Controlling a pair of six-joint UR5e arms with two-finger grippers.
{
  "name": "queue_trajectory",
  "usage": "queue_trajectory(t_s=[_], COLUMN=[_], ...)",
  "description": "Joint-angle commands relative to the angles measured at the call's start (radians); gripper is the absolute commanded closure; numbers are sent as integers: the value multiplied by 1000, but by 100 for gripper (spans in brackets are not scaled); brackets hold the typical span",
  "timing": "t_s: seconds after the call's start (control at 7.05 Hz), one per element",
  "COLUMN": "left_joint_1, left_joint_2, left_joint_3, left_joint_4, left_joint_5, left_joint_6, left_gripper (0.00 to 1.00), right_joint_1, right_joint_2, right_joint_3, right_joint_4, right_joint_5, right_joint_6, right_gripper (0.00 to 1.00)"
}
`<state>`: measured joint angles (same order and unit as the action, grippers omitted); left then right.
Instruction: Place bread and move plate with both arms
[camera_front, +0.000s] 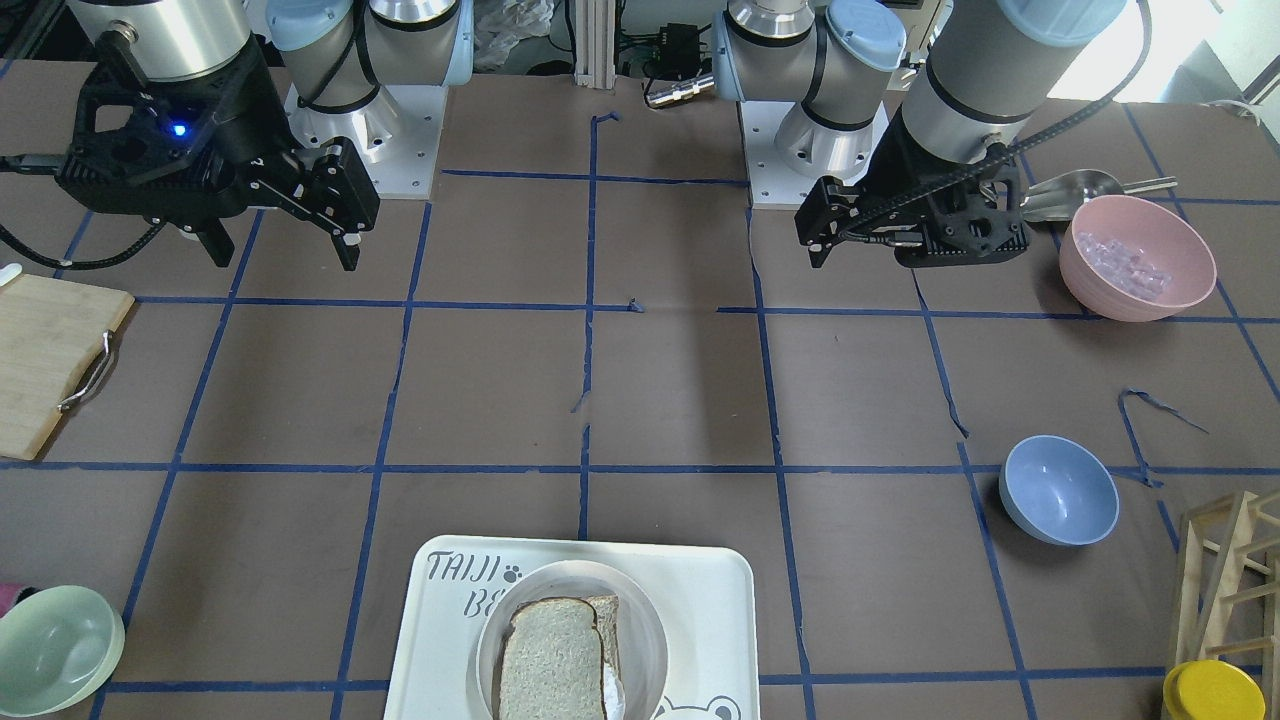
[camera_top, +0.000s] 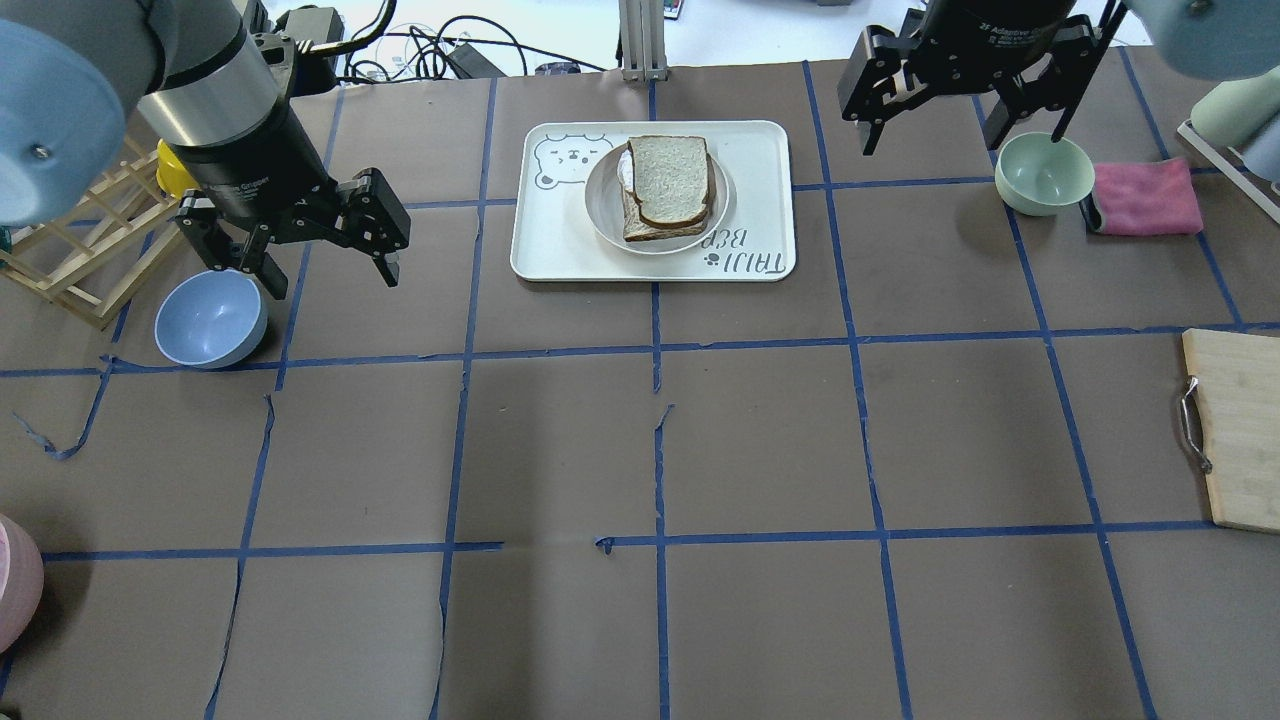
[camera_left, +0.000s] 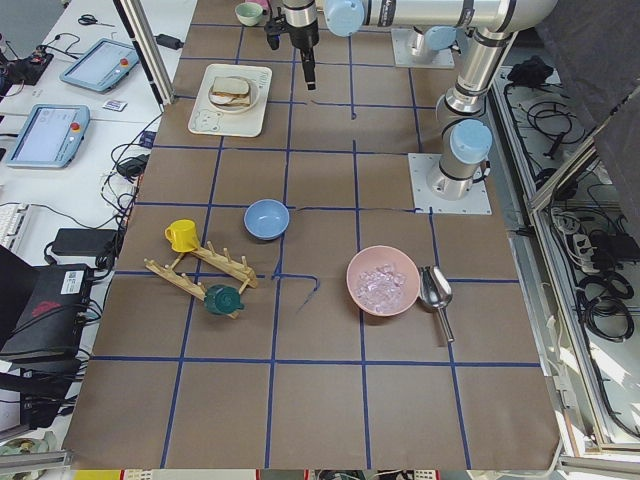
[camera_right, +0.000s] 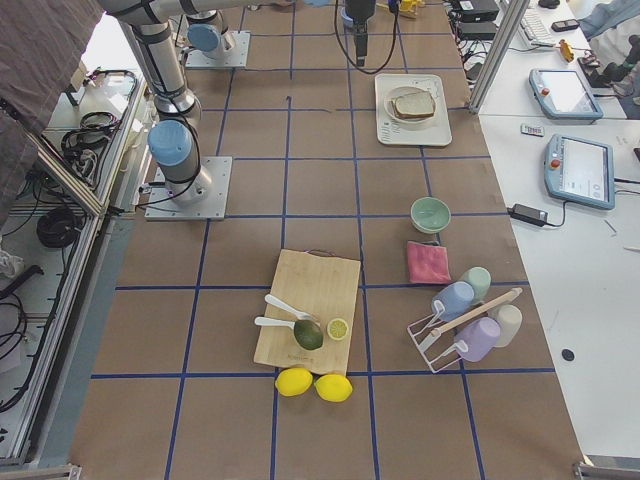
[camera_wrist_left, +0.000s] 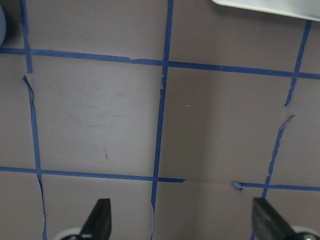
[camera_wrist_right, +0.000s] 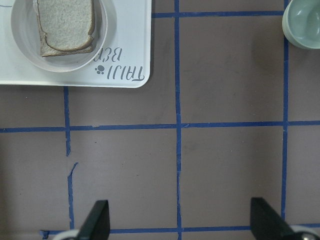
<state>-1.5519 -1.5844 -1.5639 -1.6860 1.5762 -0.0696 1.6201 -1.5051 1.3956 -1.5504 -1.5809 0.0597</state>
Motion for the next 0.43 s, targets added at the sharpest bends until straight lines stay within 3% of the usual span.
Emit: queue_trajectory(t_s=[0.0, 0.28], left_joint_1=[4, 4], left_joint_2=[21, 24], left_joint_3=[-22, -25], left_joint_4=[5, 5], left_joint_5=[1, 1], left_joint_6=[4, 1], left_gripper=[0, 0], right_joint_1=[1, 3], right_joint_2=[6, 6], right_joint_3=[-16, -20], right_joint_4=[-32, -36], right_joint_5=[9, 10], right_joint_6=[2, 2], right_gripper=[0, 0])
